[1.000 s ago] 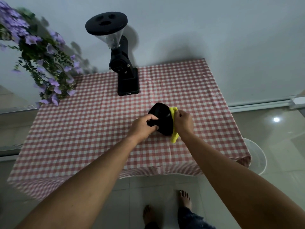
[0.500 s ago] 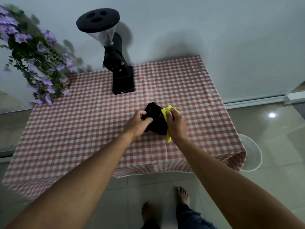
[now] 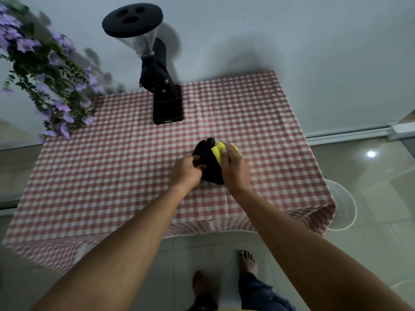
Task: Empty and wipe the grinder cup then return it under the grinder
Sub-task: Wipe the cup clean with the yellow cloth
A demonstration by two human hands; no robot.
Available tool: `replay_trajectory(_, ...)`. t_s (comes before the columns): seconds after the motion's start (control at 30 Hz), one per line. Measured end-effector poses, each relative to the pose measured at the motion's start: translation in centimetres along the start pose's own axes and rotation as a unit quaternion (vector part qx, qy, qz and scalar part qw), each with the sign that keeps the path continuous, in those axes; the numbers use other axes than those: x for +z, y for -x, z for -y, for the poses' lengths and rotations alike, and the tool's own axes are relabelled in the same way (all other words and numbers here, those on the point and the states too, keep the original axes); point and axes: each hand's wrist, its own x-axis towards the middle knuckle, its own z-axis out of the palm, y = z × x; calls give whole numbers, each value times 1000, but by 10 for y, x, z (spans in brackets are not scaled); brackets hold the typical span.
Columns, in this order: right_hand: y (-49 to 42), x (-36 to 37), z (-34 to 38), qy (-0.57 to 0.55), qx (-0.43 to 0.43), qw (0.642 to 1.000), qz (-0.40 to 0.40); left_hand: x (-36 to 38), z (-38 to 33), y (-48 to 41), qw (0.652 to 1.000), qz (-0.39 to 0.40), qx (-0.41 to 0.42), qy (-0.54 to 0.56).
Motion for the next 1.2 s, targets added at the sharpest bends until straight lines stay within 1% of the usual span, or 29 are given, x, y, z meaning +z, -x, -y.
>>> replay_trajectory(0.07,-2,-7,-5,-34,118,992,-7,5,0,1,1000,-20,15,-10)
replay_trajectory(0.1,-3,-10,-5,-28,135,990,-7,7,0,1,999,-30,22,-13)
replay_trajectory(0.17,0,-12,-2,2,96,995,-3,10,0,2,998,-52,31,-11)
replay_trajectory(0.27,7,-8,2,8,-21,1000,20,11,2,2,996,-76,36,-3)
replay_trajectory(0.3,7,-7,-1,9,-42,999,16,11,3,2,997,-75,36,2)
replay_trajectory(0.33,7,-7,-6,12,-42,999,8,11,3,2,997,-70,35,6)
replay_trajectory(0.37,6,-10,-10,11,-19,1000,-1,11,4,1,997,-62,34,9)
replay_trajectory(0.47,-2,-21,-21,17,89,996,-8,8,5,-1,998,-38,36,19)
replay_trajectory(0.53,-8,-27,-21,10,117,993,-18,6,7,-2,999,-28,39,23)
replay_trajectory(0.6,-13,-28,-12,-23,104,993,-42,4,10,-3,999,-23,45,16)
replay_trajectory(0.63,-12,-27,-5,-35,82,995,-41,3,10,-3,998,-23,49,13)
replay_trajectory(0.73,-3,-10,9,-22,9,999,29,3,11,-4,998,-34,55,15)
replay_trajectory(0.77,-2,-7,7,-19,3,999,41,3,12,-3,997,-37,57,19)
replay_trajectory(0.8,-4,-7,4,-24,20,999,41,3,13,-2,997,-36,59,25)
replay_trajectory(0.9,-15,-19,-10,-36,141,989,40,5,17,1,997,-30,63,35)
replay_trajectory(0.93,-18,-22,-11,-31,155,987,40,6,17,1,997,-31,66,32)
replay_trajectory(0.97,-19,-21,-9,-21,148,988,40,6,17,1,997,-32,70,26)
replay_trajectory(1.03,-15,-14,-1,5,101,994,49,5,17,-1,996,-36,77,21)
replay_trajectory(1.1,-11,-7,4,-2,59,997,58,4,18,-1,996,-35,74,25)
replay_trajectory(1.13,-12,-8,4,-16,54,997,56,4,19,0,997,-33,71,28)
replay_trajectory(1.17,-14,-11,1,-34,66,996,51,5,19,1,997,-33,68,31)
replay_trajectory(1.2,-18,-15,-4,-48,96,993,47,5,20,1,997,-35,65,34)
